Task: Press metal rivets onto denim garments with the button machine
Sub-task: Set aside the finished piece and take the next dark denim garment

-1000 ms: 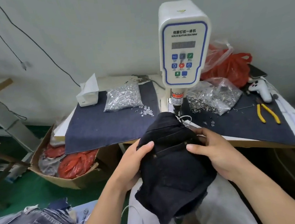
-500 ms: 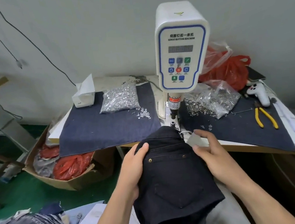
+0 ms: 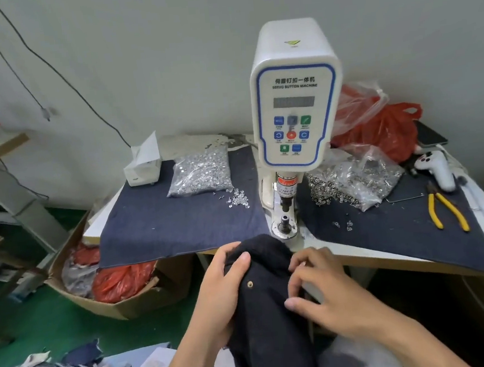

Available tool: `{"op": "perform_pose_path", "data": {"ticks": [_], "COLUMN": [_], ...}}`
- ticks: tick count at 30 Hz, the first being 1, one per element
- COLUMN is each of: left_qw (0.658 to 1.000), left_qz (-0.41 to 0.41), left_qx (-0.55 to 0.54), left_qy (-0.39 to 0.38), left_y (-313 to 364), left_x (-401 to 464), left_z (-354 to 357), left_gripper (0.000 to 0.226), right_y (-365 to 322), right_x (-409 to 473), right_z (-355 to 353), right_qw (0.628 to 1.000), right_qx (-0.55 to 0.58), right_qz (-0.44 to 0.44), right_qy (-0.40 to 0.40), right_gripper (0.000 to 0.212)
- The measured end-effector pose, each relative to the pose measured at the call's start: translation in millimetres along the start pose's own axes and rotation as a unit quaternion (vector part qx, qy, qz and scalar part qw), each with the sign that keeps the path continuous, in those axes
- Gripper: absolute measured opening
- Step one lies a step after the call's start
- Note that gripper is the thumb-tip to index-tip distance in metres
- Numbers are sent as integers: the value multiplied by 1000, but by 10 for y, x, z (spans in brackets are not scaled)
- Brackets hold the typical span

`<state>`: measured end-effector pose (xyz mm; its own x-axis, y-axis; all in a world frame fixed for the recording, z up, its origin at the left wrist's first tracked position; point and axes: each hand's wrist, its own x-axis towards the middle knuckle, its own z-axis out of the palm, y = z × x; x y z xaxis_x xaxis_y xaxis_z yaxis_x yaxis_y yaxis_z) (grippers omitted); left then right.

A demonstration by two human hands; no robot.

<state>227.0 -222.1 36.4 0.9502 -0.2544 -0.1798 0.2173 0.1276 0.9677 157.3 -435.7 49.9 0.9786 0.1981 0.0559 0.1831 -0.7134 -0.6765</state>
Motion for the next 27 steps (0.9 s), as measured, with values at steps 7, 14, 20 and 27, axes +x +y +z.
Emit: {"op": "perform_pose_path", "data": {"ticks": [7,14,20,27], "left_qw": [990,967,913,788], "left_qz": [-36,-18,-16,-9], "left_qx": [131,254,400,605], "left_qy": [-31,-29,81,114], "left_y": [-133,-81,198,229], "left_x": [3,187,727,1319], "left_z": [-78,-98,-115,-87], "left_gripper": [51,49,34,47], "right_y": [151,1235,1323,1306], "right_x": [104,1042,1391,1394], "right_z": [-128,-678,-652,-612], "right_qw": [982,929,912,918], "right_qx": [141,-145,-264,-254], "right_qz": [109,273,254,231], "right_qy": [61,202,183,197], "right_gripper": [16,19,15,12]}}
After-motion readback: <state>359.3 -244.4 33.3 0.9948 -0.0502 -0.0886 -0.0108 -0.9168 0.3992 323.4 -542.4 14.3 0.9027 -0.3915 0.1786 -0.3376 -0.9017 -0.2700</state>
